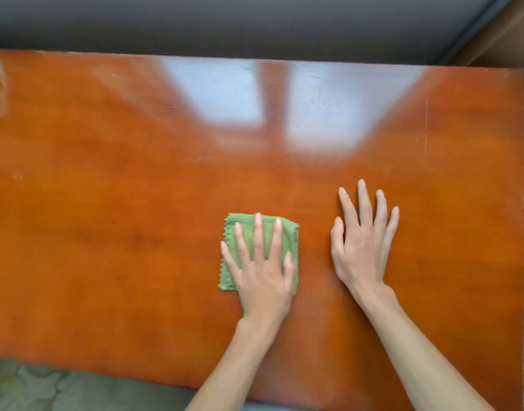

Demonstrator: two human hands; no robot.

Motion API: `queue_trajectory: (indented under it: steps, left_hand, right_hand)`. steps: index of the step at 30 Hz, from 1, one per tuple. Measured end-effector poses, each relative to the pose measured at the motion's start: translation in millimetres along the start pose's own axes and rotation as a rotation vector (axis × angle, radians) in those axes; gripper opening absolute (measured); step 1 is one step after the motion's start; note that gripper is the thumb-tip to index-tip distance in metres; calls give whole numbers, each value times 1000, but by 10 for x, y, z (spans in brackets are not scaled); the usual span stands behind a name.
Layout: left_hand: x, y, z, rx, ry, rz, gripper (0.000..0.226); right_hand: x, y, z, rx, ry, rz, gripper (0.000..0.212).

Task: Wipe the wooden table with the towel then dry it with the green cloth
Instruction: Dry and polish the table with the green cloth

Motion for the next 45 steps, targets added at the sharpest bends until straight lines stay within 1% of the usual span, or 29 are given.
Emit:
queue_trajectory:
  steps: [2, 4, 7, 9, 10, 12, 16, 18, 21, 23, 25, 27, 30, 33, 36, 38, 39, 42, 45]
  left_hand:
    - [543, -75, 74, -16, 21, 144, 61]
    - [841, -209, 131, -40, 8, 226, 61]
    - [907, -369, 113, -47, 26, 311, 56]
    - [837, -469, 45, -34, 43, 379, 55]
    - [743, -562, 14, -28, 40, 380, 54]
    - [427, -822, -39, -11, 21, 305, 55]
    - [-538, -1183, -183, -27, -4, 58, 58]
    - [-1164, -1175, -287, -31, -15, -94, 60]
    - [-1969, -883, -453, 0, -17, -318, 60]
    - [-2139, -592, -496, 25, -23, -406, 60]
    - [-1984, -306, -443, 18, -32, -430, 61]
    - [-1562, -106, -341, -12, -47, -348, 61]
    - [-676, -5, -155, -54, -33, -66, 60]
    - [0, -212, -54, -63, -4, 173, 59]
    - [338, -568, -15, -95, 32, 330, 58]
    - [310, -820, -29, -109, 21, 403, 58]
    - [184, -965, -54, -103, 10, 403, 58]
    - [-541, -1366, -174, -74, 8, 270, 60]
    - [-1470, -1453, -325, -65, -15, 146, 63]
  right_hand:
    - [23, -2, 11, 33, 28, -10, 53]
    - [91, -26, -9, 66, -41, 30, 52]
    - [134, -33, -25, 75, -112, 76, 52]
    - [105, -22, -28, 63, -85, 71, 53]
    - [84, -23, -28, 59, -61, 63, 53]
    - [67, -24, -8, 56, -25, 58, 55]
    - [63, -26, 6, 49, -10, 57, 56]
    - [57, -27, -1, 51, -11, 57, 56]
    - [32, -19, -7, 52, 15, 57, 57]
    - [24, -23, -9, 57, 30, 63, 58]
    - [7, -17, -6, 62, 40, 61, 58]
    - [2, -15, -1, 62, 48, 60, 58]
    - [2, -18, 0, 70, 69, 68, 58]
    - [-11, -12, 4, 80, 90, 69, 57]
    - [-3, -12, 2, 92, 92, 64, 57]
    - [14, -11, -3, 101, 81, 69, 56]
    - [21, -8, 0, 102, 75, 74, 56]
    - [30, -10, 7, 102, 49, 84, 56]
    - [41, -24, -6, 96, 26, 90, 56]
Point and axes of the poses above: each hand's wrist, its own y-axis away from the middle knuckle, its own z-axis out of the palm, x = y × z, the point moved 10 cm from there along -y, towards the middle knuckle, and after that the axes turned 5 degrees about x, right-handed, at the moved point
